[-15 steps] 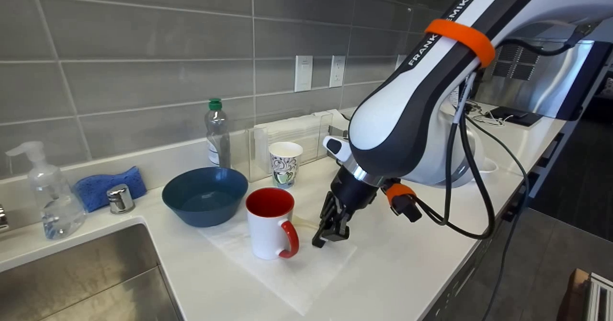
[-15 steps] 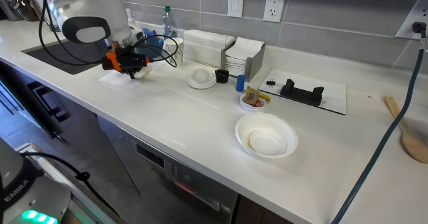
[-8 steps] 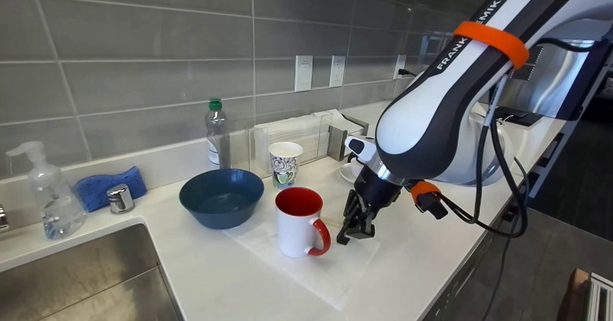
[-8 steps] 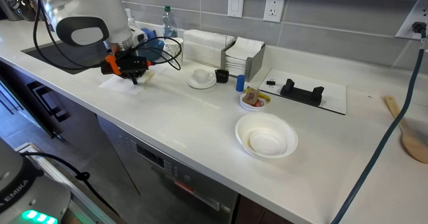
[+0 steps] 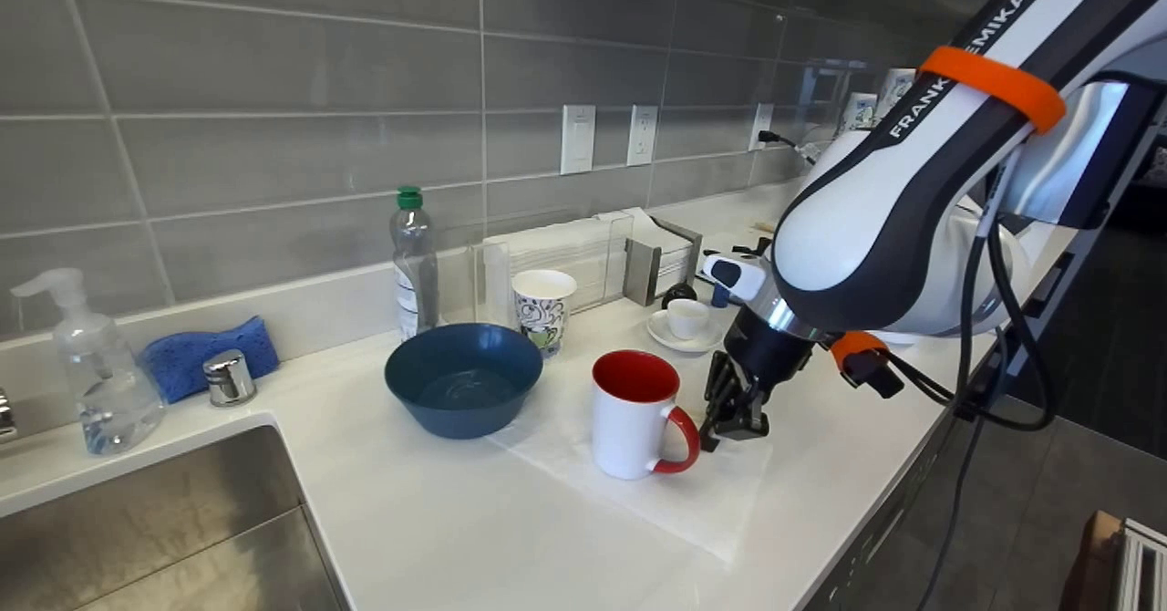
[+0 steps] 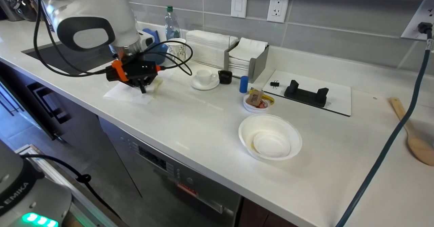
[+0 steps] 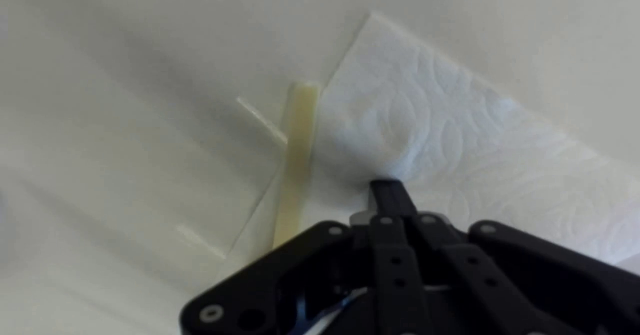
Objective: Slide the paper towel with a cup on it to the right
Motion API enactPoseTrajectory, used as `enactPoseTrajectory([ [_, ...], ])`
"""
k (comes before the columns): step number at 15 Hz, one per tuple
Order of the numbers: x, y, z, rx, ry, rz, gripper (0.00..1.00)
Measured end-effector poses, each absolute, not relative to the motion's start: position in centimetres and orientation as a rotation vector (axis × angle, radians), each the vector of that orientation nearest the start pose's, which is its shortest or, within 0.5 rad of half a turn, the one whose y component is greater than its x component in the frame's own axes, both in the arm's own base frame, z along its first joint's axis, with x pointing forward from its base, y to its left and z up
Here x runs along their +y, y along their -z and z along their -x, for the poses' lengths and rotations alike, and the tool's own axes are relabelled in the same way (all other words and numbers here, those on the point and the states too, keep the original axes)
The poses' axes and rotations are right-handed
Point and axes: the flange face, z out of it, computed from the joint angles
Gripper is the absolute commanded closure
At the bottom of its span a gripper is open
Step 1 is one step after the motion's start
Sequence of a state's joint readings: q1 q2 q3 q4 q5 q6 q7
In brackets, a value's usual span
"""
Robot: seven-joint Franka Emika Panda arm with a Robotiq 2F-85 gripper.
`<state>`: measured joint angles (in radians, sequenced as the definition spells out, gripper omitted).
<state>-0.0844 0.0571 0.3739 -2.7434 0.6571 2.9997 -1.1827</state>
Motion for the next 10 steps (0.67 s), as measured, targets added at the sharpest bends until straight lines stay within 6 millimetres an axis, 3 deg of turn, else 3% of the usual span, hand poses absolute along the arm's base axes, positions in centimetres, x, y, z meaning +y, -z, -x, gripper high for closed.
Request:
enactPoseTrajectory([
  [10, 1.3, -22.1, -40.2, -1.223, 0.211, 2.812, 1.0],
])
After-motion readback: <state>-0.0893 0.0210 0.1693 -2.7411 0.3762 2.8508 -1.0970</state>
